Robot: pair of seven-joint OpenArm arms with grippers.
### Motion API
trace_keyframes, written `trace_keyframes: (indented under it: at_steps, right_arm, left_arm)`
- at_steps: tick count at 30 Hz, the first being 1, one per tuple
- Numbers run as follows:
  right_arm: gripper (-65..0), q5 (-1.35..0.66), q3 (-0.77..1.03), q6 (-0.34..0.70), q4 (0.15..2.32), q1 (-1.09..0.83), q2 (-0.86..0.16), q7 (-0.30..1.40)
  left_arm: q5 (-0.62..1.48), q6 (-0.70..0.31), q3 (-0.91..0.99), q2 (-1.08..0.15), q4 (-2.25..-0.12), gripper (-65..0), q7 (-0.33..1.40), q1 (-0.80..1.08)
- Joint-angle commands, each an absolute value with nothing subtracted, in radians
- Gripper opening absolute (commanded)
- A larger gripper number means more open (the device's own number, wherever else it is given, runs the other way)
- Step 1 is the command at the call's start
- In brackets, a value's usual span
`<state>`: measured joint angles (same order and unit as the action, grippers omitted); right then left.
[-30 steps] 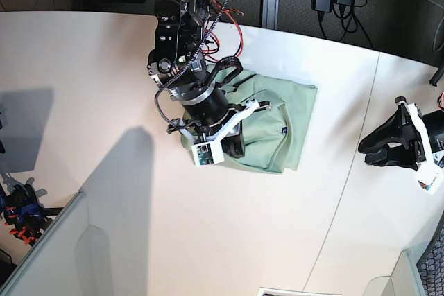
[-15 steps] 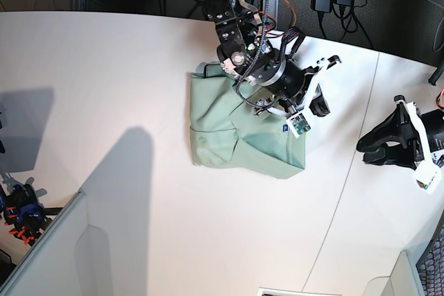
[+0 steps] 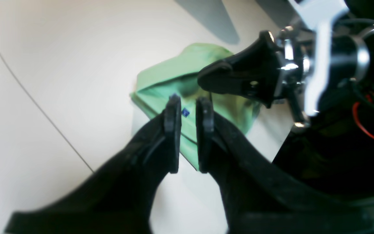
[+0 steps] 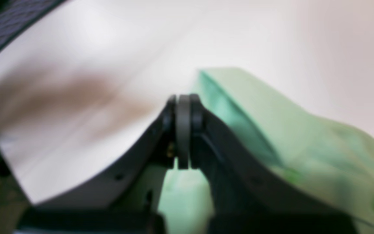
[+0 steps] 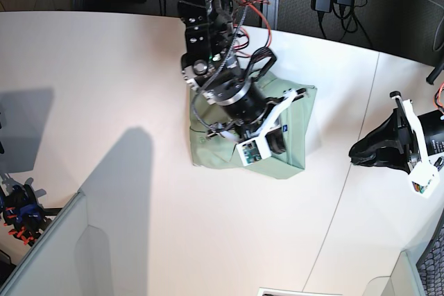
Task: Fold the T-shirt properly
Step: 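Press and tuck the folded bundle's edges with the right gripper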
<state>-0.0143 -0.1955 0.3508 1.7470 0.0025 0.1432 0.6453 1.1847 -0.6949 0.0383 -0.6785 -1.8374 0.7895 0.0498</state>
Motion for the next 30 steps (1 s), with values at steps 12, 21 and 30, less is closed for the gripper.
trace_keyframes:
  at_steps: [12, 21, 30]
  right_arm:
    - [-65.0, -0.038, -0.203, 0.351, 1.795, -0.120, 0.058, 0.699]
    - [-65.0, -0.086, -0.205, 0.352, 1.721, -0.155, 0.068, 0.591]
    - [-65.0, -0.089, -0.217, 0.356, 1.600, -0.105, 0.152, 0.546]
  left_arm:
    - [1.170, -0.698, 0.045, -0.696, -1.863, -57.0, 0.767, 0.034]
    - [1.170, -0.698, 0.045, -0.696, -1.863, -57.0, 0.766, 0.034]
    - [1.170, -0.698, 0.045, -0.696, -1.863, -57.0, 0.767, 0.033]
